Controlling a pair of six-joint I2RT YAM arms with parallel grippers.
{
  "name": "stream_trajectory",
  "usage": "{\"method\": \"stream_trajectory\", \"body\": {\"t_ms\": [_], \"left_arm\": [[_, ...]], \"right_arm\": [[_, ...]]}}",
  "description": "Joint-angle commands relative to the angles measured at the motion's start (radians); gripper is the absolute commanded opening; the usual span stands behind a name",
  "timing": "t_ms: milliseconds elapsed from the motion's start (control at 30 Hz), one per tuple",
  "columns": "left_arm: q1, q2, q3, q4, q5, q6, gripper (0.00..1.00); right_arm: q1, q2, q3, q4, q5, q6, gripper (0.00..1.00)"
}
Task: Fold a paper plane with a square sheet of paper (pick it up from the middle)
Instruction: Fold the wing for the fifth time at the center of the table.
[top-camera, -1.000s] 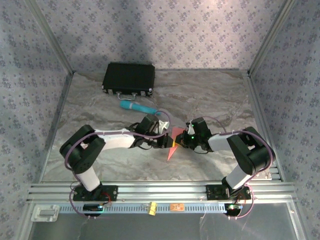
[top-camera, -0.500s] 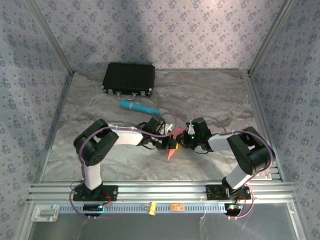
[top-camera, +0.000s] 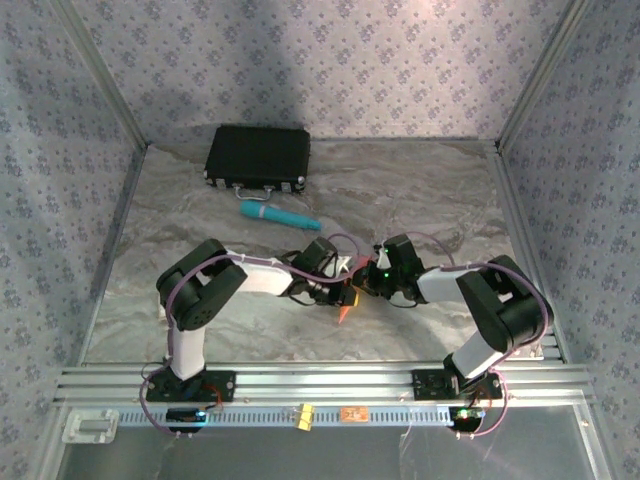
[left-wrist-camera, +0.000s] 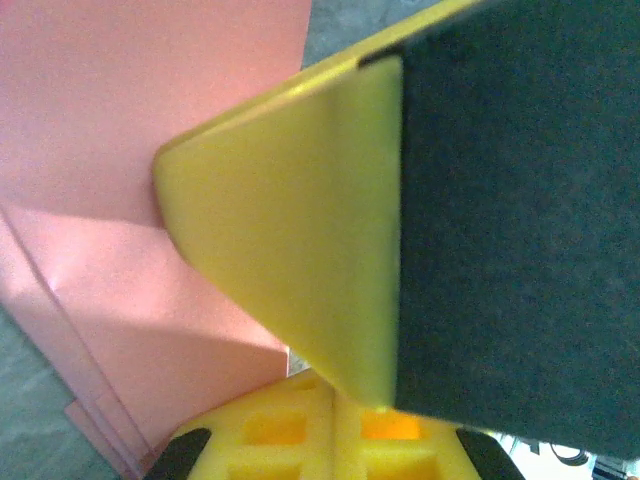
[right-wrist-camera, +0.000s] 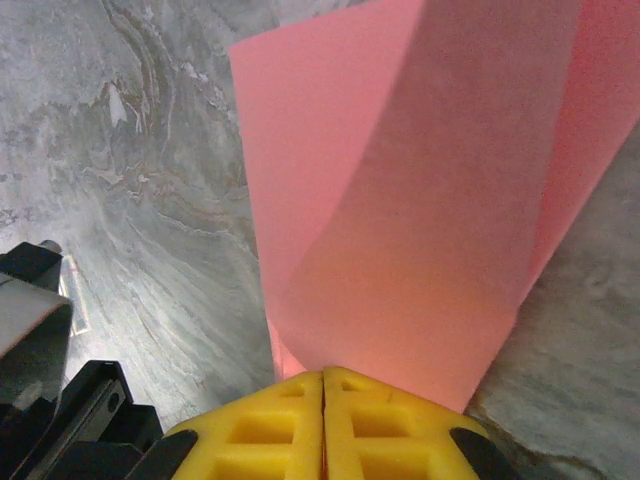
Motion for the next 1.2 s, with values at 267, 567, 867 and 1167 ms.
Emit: {"method": "stream_trajectory", "body": {"t_ms": [267,567,867,1167], "left_arm": [[-0.003,0.012,-0.069,-0.043,-0.034,0.006,0.0],[0.006,0.019,-0.07,-0.024,-0.026,-0.007,0.0],[0.013,0.018,-0.087,-0.016,-0.015,-0.011,0.0],[0.022,0.029,-0.098,-0.007,-0.012,-0.012,0.0]], "right_arm": [[-0.075,-0.107,0.055,-0.128,-0.015,-0.184,0.1],[-0.002,-0.029,0.095,-0.179,-0.014,-0.262,0.08],[-0.114,0.071,0.111,-0.166,0.049,-0.26,0.08],[-0.244,0.113,0.158,-0.152,0.068,-0.215,0.09]]}}
